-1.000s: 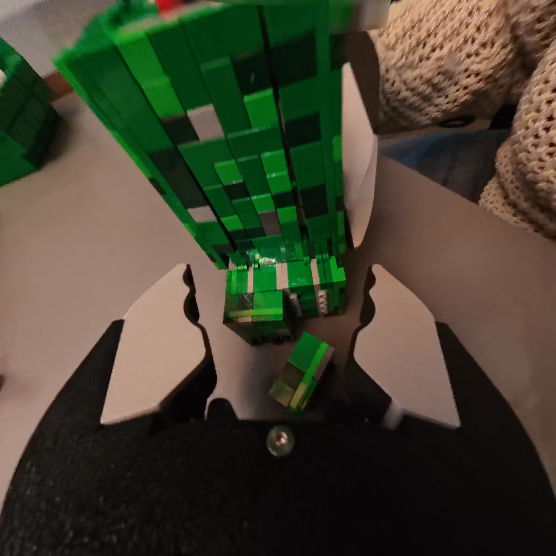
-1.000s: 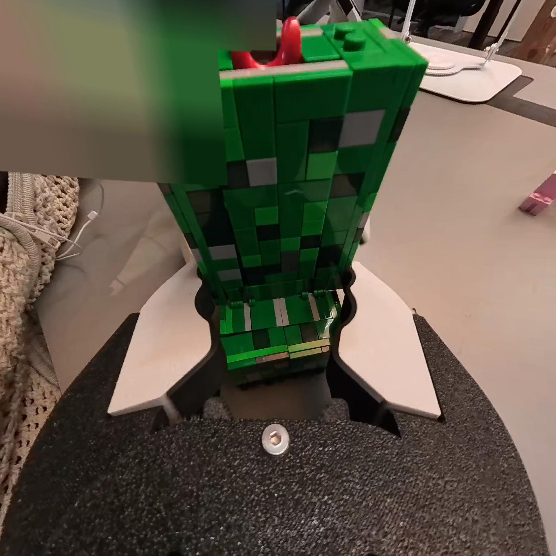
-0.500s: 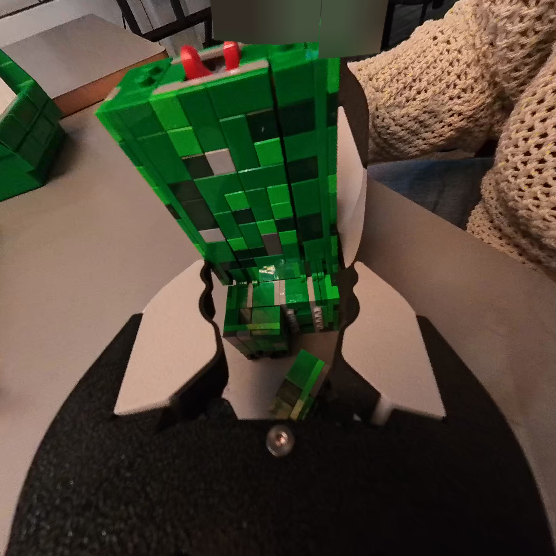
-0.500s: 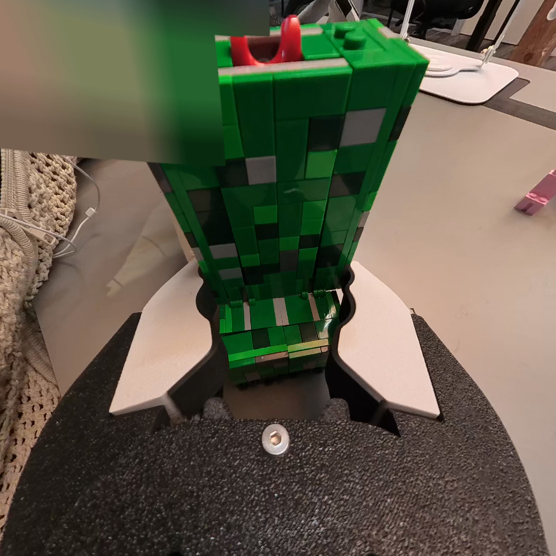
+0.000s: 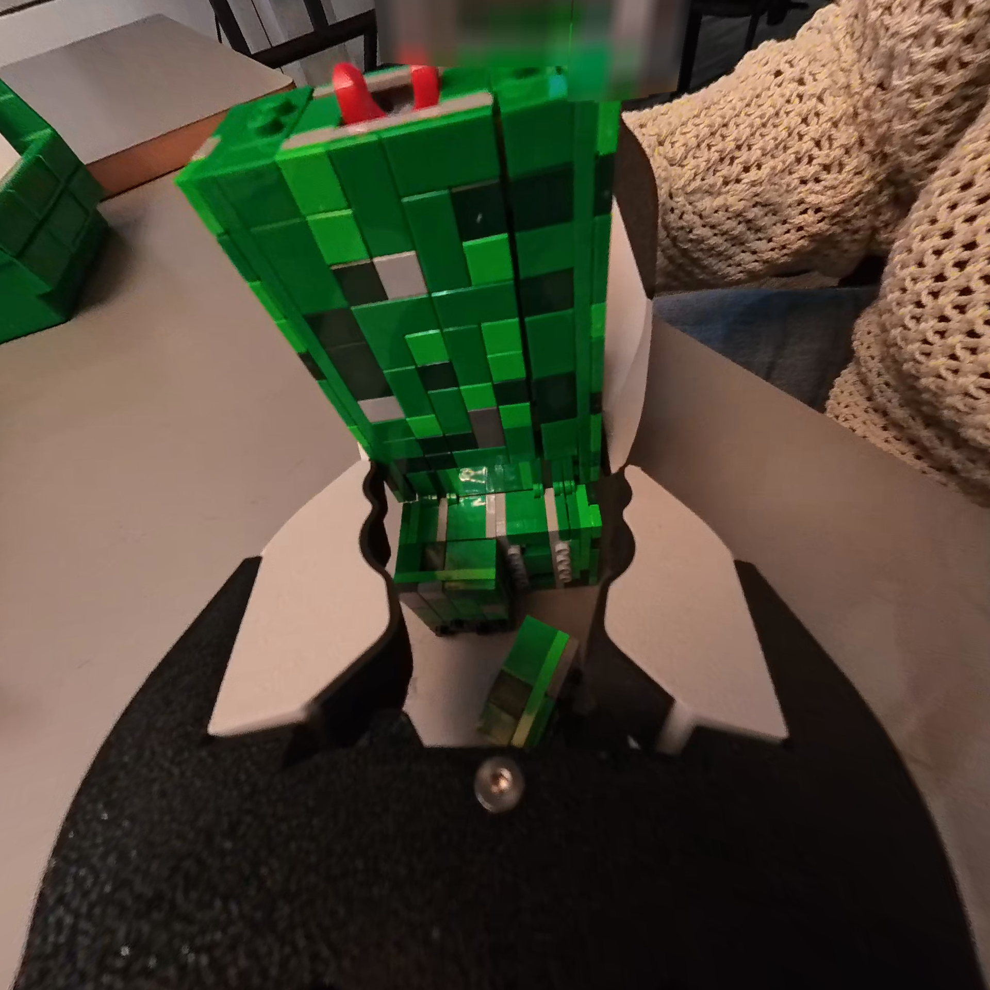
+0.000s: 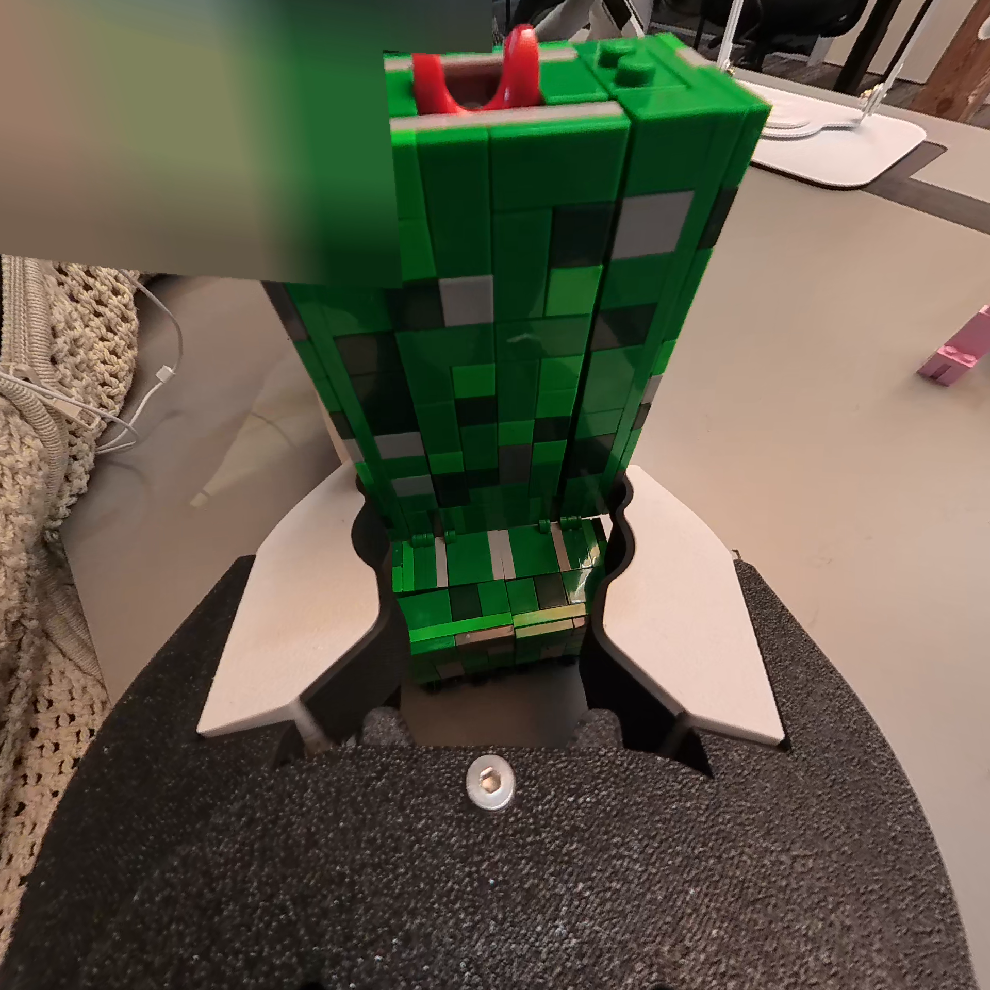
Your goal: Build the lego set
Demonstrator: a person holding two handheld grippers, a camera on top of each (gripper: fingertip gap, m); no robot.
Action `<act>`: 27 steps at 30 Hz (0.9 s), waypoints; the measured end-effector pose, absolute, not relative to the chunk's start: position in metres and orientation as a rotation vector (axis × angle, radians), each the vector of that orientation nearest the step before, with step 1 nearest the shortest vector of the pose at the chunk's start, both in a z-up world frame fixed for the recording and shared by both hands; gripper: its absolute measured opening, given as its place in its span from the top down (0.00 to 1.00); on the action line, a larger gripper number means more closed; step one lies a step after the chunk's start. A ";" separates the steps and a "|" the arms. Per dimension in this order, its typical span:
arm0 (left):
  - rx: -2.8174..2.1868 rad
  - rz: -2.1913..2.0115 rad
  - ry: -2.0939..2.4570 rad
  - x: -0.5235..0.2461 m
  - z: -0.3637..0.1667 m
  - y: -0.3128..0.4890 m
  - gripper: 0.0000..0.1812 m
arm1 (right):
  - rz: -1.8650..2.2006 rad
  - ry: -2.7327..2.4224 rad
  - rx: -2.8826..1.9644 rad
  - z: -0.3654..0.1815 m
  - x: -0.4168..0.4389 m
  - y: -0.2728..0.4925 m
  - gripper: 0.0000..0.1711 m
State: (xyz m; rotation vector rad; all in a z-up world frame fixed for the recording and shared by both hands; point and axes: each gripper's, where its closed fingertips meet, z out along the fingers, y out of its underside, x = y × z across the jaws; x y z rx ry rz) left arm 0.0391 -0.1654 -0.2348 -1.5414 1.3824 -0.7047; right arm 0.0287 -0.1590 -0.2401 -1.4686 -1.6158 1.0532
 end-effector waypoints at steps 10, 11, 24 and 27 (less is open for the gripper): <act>-1.528 -0.708 1.385 0.040 -0.236 -0.164 0.55 | 1.056 -1.618 -1.465 -0.240 0.029 -0.159 0.52; -1.524 -0.707 1.389 0.041 -0.236 -0.163 0.55 | 1.059 -1.613 -1.468 -0.240 0.029 -0.158 0.52; -1.479 -0.660 1.378 0.029 -0.226 -0.165 0.52 | 0.987 -1.683 -1.539 -0.254 0.038 -0.155 0.50; -1.460 -0.644 1.357 0.031 -0.221 -0.161 0.50 | 0.983 -1.682 -1.539 -0.254 0.038 -0.154 0.50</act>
